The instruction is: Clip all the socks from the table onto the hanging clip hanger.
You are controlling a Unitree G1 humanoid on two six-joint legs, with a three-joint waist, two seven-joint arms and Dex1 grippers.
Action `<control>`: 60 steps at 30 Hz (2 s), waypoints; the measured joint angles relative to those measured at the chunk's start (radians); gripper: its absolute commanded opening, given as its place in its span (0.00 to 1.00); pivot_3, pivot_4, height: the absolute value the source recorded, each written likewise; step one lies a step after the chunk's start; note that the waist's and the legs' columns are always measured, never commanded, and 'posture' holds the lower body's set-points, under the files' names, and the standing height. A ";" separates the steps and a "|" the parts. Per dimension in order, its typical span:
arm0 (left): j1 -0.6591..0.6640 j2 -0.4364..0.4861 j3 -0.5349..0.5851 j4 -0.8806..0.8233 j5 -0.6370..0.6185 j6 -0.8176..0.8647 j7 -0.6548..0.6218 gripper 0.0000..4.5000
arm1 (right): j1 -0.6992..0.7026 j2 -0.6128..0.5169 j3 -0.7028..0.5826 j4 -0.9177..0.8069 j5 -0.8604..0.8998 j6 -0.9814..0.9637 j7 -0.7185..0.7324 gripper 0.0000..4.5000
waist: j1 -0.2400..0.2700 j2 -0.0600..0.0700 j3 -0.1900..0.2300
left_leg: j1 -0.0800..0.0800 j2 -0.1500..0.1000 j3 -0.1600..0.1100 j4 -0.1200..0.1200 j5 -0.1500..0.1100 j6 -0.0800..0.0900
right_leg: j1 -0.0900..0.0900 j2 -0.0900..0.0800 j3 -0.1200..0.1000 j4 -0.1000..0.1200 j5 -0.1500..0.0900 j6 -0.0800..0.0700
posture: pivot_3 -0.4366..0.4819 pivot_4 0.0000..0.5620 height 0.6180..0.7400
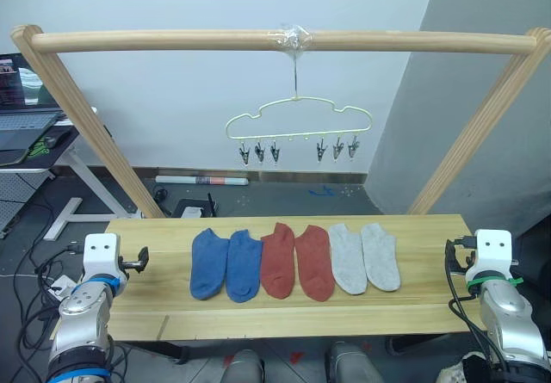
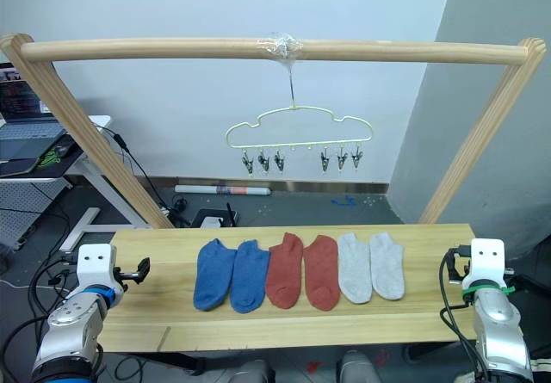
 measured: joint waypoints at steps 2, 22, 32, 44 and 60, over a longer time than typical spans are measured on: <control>-0.001 0.000 0.000 0.003 0.001 -0.003 0.000 1.00 | 0.000 0.000 0.000 0.000 0.000 0.000 0.000 1.00 | 0.000 0.000 0.000 | 0.000 0.000 0.000 0.000 0.000 0.000 | 0.000 0.000 0.000 0.000 0.000 0.000 | 0.55 0.13 1.00; -0.007 0.000 0.000 0.018 0.003 -0.047 -0.005 1.00 | 0.002 -0.010 0.000 -0.001 0.000 -0.004 0.011 1.00 | 0.000 0.000 -0.001 | 0.000 0.000 0.000 0.000 0.000 0.000 | 0.000 0.000 0.000 0.001 0.000 0.000 | 0.55 0.10 1.00; 0.035 0.000 0.002 -0.061 -0.026 -0.044 -0.037 1.00 | 0.001 -0.024 0.000 0.001 0.008 -0.018 0.040 1.00 | 0.000 -0.001 -0.001 | 0.000 0.000 0.000 0.000 0.000 0.000 | 0.000 0.000 0.000 0.001 0.000 0.000 | 0.55 0.12 1.00; 0.084 -0.078 -0.046 -0.674 -0.175 0.198 -0.057 0.61 | -0.135 -0.135 0.144 -0.213 0.138 0.056 0.389 1.00 | 0.000 -0.001 0.003 | 0.000 0.000 0.000 0.002 0.000 0.000 | 0.001 0.000 0.000 0.001 0.000 0.000 | 0.53 0.17 1.00; -0.216 -0.351 -0.295 -0.606 -0.060 0.237 0.090 0.61 | -0.402 -0.046 0.397 -0.345 0.233 0.193 0.551 1.00 | -0.003 -0.003 0.013 | -0.002 -0.001 -0.001 0.004 0.001 0.001 | 0.001 0.001 0.000 0.000 0.001 0.002 | 0.47 0.24 1.00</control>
